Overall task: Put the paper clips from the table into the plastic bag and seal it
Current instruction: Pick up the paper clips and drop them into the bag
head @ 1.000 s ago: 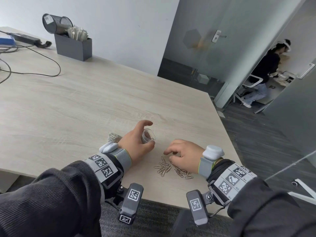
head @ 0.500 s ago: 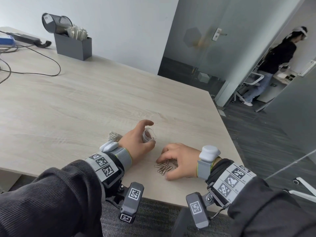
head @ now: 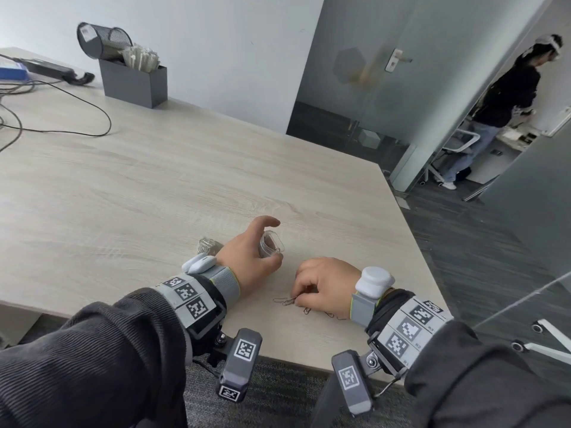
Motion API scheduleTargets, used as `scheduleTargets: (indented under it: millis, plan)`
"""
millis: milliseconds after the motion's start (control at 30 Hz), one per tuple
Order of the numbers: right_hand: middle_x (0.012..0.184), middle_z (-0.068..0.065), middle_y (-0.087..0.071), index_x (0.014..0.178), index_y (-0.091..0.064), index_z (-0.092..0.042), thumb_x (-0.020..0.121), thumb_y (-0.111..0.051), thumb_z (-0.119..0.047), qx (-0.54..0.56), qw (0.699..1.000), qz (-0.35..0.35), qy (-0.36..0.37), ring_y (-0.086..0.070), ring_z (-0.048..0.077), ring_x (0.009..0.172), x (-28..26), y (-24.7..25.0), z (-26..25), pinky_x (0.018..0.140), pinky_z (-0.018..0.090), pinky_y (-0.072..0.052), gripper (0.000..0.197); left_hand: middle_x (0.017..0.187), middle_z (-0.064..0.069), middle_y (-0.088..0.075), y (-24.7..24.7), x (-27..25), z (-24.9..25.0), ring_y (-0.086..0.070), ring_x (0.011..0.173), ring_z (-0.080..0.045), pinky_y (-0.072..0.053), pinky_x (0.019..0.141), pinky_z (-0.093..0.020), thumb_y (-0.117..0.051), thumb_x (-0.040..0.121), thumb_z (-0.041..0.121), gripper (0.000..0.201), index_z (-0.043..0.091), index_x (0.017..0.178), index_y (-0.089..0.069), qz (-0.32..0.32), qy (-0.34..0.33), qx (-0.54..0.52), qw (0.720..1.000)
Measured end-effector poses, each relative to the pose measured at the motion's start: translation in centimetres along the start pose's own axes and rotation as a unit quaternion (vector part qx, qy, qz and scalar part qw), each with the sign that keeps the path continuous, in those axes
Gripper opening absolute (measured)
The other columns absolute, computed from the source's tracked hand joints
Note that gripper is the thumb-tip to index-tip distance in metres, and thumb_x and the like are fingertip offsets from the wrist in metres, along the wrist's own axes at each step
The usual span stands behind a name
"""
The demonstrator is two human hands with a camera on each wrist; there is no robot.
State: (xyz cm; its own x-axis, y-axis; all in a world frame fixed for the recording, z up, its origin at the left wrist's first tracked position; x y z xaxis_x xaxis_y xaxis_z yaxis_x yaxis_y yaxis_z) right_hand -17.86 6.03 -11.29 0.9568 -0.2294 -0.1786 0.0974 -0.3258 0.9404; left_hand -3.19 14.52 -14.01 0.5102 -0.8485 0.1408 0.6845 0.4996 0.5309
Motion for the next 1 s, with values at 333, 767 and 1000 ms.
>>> scheduleTargets:
  millis: [333, 767, 1000]
  plan:
    - [0.077, -0.012, -0.055, 0.083, -0.067, -0.023, 0.08, -0.059, -0.025, -0.056, 0.995, 0.036, -0.071, -0.05, 0.01, 0.075, -0.5, 0.4, 1.5, 0.071, 0.026, -0.046, 0.008, 0.087, 0.004, -0.07, -0.2, 0.0, 0.0, -0.067, 0.077, -0.012, -0.056, 0.077, -0.041, -0.063, 0.078, 0.038, 0.053, 0.045, 0.126, -0.041, -0.026, -0.006, 0.012, 1.0]
    - [0.076, -0.015, -0.06, 0.075, -0.068, -0.033, 0.079, -0.07, -0.03, 0.102, 0.97, 0.207, -0.076, -0.054, 0.002, 0.067, 2.0, 2.9, -0.7, 0.067, 0.024, -0.045, 0.005, 0.092, 0.008, -0.072, -0.7, -0.2, 0.6, -0.07, 0.084, -0.016, -0.058, 0.082, -0.039, -0.057, 0.059, 0.052, 0.075, 0.053, 0.13, -0.035, -0.084, -0.048, 0.043, 0.994]
    - [0.078, -0.009, -0.066, 0.075, -0.072, -0.026, 0.077, -0.075, -0.028, 0.182, 0.941, 0.277, -0.073, -0.055, 0.007, 0.061, 1.1, 2.8, -0.3, 0.064, 0.023, -0.047, 0.005, 0.091, 0.011, -0.069, -0.6, 0.1, 0.1, -0.065, 0.074, -0.01, -0.057, 0.08, -0.04, -0.062, 0.066, 0.047, 0.065, 0.052, 0.126, -0.039, -0.056, -0.036, -0.01, 0.998]
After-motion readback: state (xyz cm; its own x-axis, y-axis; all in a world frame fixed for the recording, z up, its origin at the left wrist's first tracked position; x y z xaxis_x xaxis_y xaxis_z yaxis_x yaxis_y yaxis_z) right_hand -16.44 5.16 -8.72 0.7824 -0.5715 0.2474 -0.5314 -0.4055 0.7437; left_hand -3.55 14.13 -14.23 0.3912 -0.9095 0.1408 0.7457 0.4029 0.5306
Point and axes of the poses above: each hand's wrist, its own x-axis towards the middle knuckle, its own y-axis out of the back of the hand, z = x × y, the point moved 4 cm from there along x, towards the middle knuckle
